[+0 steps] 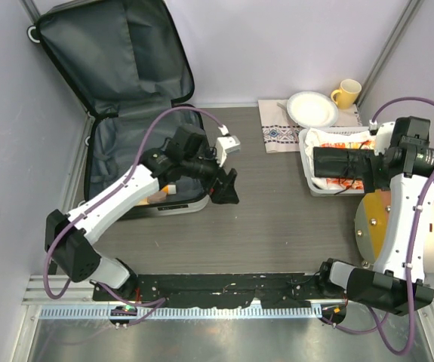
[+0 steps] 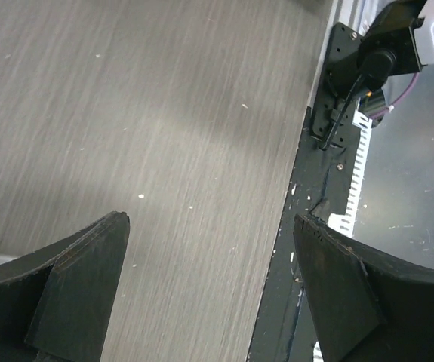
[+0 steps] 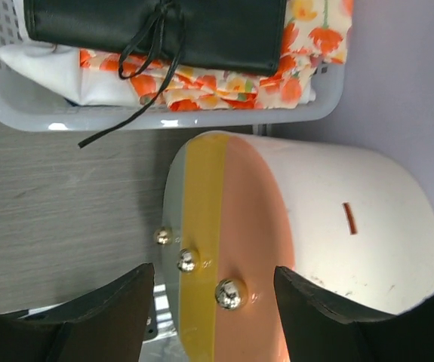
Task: Open, take out, and arrange the luggage
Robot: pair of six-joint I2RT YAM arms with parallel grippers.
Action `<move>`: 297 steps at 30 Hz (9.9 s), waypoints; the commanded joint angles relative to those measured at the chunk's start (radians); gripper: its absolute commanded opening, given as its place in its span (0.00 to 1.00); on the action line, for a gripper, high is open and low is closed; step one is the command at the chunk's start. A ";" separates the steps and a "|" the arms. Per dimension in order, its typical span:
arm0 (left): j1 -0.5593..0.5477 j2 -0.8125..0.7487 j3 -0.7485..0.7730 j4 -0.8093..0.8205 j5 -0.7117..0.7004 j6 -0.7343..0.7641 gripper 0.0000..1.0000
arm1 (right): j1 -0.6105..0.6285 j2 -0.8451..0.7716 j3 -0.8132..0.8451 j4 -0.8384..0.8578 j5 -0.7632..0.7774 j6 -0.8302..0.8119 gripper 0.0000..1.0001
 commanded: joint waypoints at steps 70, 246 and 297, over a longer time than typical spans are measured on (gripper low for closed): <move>-0.545 1.184 0.921 0.763 -0.139 -0.520 0.72 | -0.015 -0.274 -0.306 0.123 0.364 -0.009 0.34; -0.137 0.276 -0.062 0.712 -0.017 -0.440 0.65 | 0.029 -0.433 -0.225 -0.081 -0.529 -0.495 0.76; -0.123 0.080 -0.256 0.692 -0.016 -0.483 0.68 | -0.627 0.155 -0.191 0.169 -0.365 -0.755 0.70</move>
